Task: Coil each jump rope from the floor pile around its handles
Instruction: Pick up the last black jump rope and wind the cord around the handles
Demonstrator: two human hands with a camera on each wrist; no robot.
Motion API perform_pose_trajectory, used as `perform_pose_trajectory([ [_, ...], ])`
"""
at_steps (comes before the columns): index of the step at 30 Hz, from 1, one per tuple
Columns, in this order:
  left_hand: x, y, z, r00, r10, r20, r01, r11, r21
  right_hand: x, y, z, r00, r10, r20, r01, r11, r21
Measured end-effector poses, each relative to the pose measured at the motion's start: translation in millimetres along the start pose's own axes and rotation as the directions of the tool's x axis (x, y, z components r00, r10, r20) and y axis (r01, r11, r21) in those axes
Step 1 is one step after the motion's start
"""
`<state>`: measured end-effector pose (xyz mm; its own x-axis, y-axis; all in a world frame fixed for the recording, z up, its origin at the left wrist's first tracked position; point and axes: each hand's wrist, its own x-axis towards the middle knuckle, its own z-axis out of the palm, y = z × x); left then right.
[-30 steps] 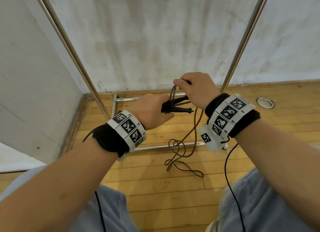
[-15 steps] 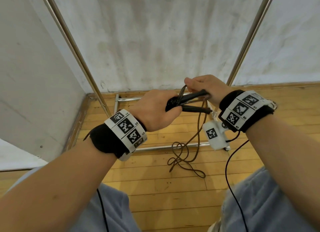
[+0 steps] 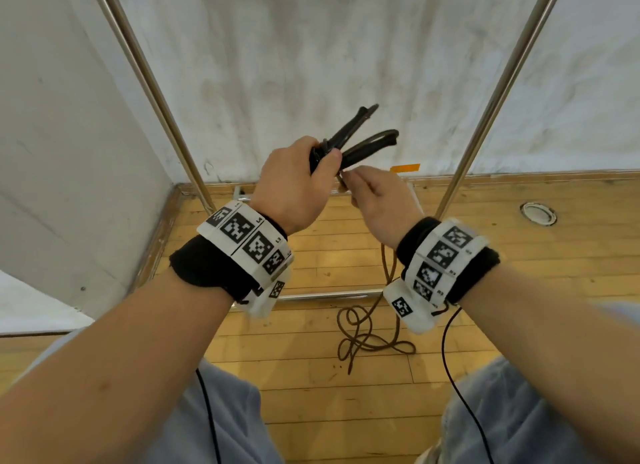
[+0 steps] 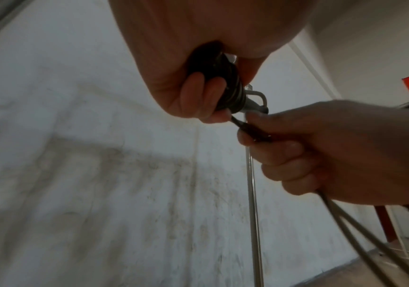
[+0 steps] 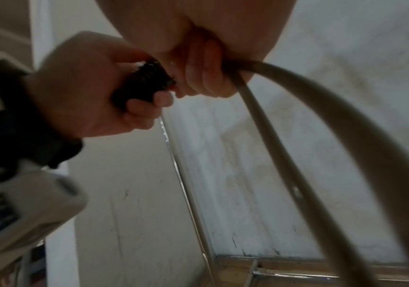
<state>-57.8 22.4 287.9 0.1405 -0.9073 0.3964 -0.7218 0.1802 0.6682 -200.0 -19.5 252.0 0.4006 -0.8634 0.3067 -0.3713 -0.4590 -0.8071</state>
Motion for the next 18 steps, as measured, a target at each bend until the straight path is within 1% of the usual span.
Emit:
perform_pose_trajectory([
  [1, 2.1, -1.6, -0.6, 1.000, -0.017, -0.005, 0.017, 1.000, 0.016, -3.1, -1.8, 3.5, 0.999, -0.033, 0.019, 0.034, 0.998, -0.047],
  [3, 5.1, -3.9, -2.3, 0.999, -0.035, -0.008, 0.035, 0.999, 0.021, -6.7, -5.2, 6.5, 0.997, -0.042, 0.065, 0.047, 0.996, -0.080],
  [5, 5.7, -4.0, -3.8, 0.999, -0.041, -0.002, 0.041, 0.999, -0.029, -6.4, -6.5, 4.6, 0.995, -0.043, 0.085, 0.053, 0.991, -0.122],
  [6, 4.8, -3.1, -3.9, 0.999, -0.038, 0.014, 0.039, 0.997, -0.064, -5.5, -6.5, 2.8, 0.994, -0.037, 0.098, 0.054, 0.983, -0.174],
  [8, 1.3, 0.1, -2.0, 0.998, -0.008, 0.066, 0.015, 0.994, -0.109, -3.5, -5.0, 0.2, 0.991, 0.008, 0.131, 0.036, 0.944, -0.329],
  [9, -0.9, 2.4, -0.3, 0.996, 0.017, 0.093, -0.006, 0.994, -0.113, -2.5, -3.9, -0.4, 0.990, 0.047, 0.133, 0.007, 0.923, -0.384],
  [10, -3.0, 5.2, 1.6, 0.993, 0.042, 0.113, -0.029, 0.993, -0.113, -1.5, -2.4, -0.5, 0.990, 0.087, 0.115, -0.034, 0.916, -0.400],
  [11, -4.5, 8.1, 3.7, 0.990, 0.064, 0.125, -0.049, 0.992, -0.119, -0.6, -0.8, -0.1, 0.991, 0.117, 0.072, -0.082, 0.924, -0.373],
  [12, -5.0, 10.9, 5.7, 0.989, 0.079, 0.127, -0.062, 0.989, -0.133, 0.4, 0.7, 0.7, 0.989, 0.144, 0.021, -0.131, 0.942, -0.308],
  [13, -5.0, 13.5, 7.2, 0.989, 0.086, 0.121, -0.067, 0.986, -0.153, 1.1, 1.7, 2.0, 0.985, 0.174, 0.001, -0.170, 0.962, -0.214],
  [14, -4.5, 15.3, 8.0, 0.990, 0.089, 0.110, -0.069, 0.983, -0.172, 1.3, 1.7, 3.2, 0.978, 0.206, 0.042, -0.202, 0.975, -0.088],
  [15, -3.6, 16.7, 8.0, 0.991, 0.090, 0.100, -0.070, 0.981, -0.184, 0.6, 0.7, 3.6, 0.964, 0.227, 0.139, -0.236, 0.970, 0.058],
  [16, -2.1, 17.4, 7.1, 0.992, 0.090, 0.093, -0.072, 0.981, -0.182, -1.0, 0.1, 3.7, 0.939, 0.225, 0.261, -0.280, 0.940, 0.197],
  [17, -0.1, 16.8, 5.4, 0.992, 0.091, 0.087, -0.075, 0.982, -0.173, -3.0, 0.0, 3.9, 0.906, 0.207, 0.370, -0.331, 0.891, 0.312],
  [18, 2.7, 14.9, 3.1, 0.993, 0.088, 0.080, -0.074, 0.984, -0.163, -4.7, 0.7, 3.4, 0.881, 0.198, 0.429, -0.362, 0.867, 0.344],
])
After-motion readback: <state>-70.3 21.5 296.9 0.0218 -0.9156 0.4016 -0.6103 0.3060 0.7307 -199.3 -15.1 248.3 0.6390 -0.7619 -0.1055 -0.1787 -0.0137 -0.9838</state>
